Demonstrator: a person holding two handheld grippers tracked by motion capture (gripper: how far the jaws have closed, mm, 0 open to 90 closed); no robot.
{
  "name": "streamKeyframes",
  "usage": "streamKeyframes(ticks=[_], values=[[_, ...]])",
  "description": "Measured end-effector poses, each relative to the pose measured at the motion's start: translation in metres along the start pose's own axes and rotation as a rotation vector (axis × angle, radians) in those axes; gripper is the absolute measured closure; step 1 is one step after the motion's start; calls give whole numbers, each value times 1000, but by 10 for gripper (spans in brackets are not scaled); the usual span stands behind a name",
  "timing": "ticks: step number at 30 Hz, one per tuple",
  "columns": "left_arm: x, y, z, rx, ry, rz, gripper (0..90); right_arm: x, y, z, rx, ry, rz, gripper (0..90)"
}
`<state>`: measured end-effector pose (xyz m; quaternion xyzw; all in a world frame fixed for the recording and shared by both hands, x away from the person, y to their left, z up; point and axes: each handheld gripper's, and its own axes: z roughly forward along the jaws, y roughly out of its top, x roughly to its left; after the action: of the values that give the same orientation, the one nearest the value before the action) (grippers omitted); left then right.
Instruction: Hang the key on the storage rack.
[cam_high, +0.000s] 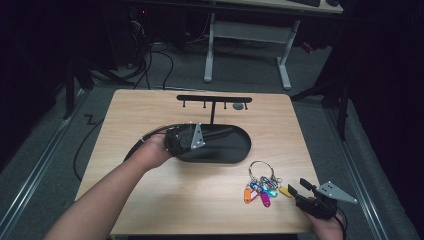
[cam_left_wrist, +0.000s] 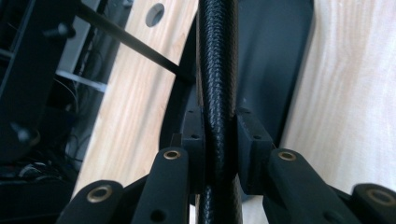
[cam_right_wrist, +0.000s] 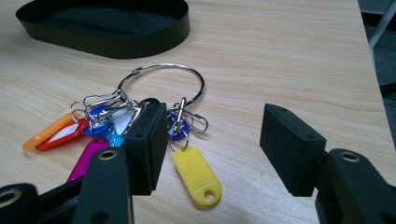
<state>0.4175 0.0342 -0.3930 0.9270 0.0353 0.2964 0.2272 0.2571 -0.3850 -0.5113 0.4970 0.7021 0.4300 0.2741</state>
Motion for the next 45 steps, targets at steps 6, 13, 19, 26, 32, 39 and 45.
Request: streamKeyframes(ticks=[6, 13, 19, 26, 32, 39, 45], values=[[1, 4, 14, -6, 38, 56, 759, -1, -1, -3, -5, 6, 5, 423], [-2, 4, 39, 2, 55, 109, 760, -3, -1, -4, -13, 9, 9, 423], [-3, 4, 57, 16, 88, 136, 760, -4, -1, -4, -14, 13, 12, 424], [-2, 3, 75, 24, 95, 175, 760, -4, -2, -3, -11, 17, 15, 424], [0, 2, 83, 13, 102, 174, 760, -4, -2, -4, -16, 17, 15, 425], [-1, -1, 86, 19, 85, 187, 756, -4, -2, -4, -10, 20, 25, 425], [-1, -4, 91, 57, 67, 184, 748, -4, -2, -4, -8, 18, 24, 425]])
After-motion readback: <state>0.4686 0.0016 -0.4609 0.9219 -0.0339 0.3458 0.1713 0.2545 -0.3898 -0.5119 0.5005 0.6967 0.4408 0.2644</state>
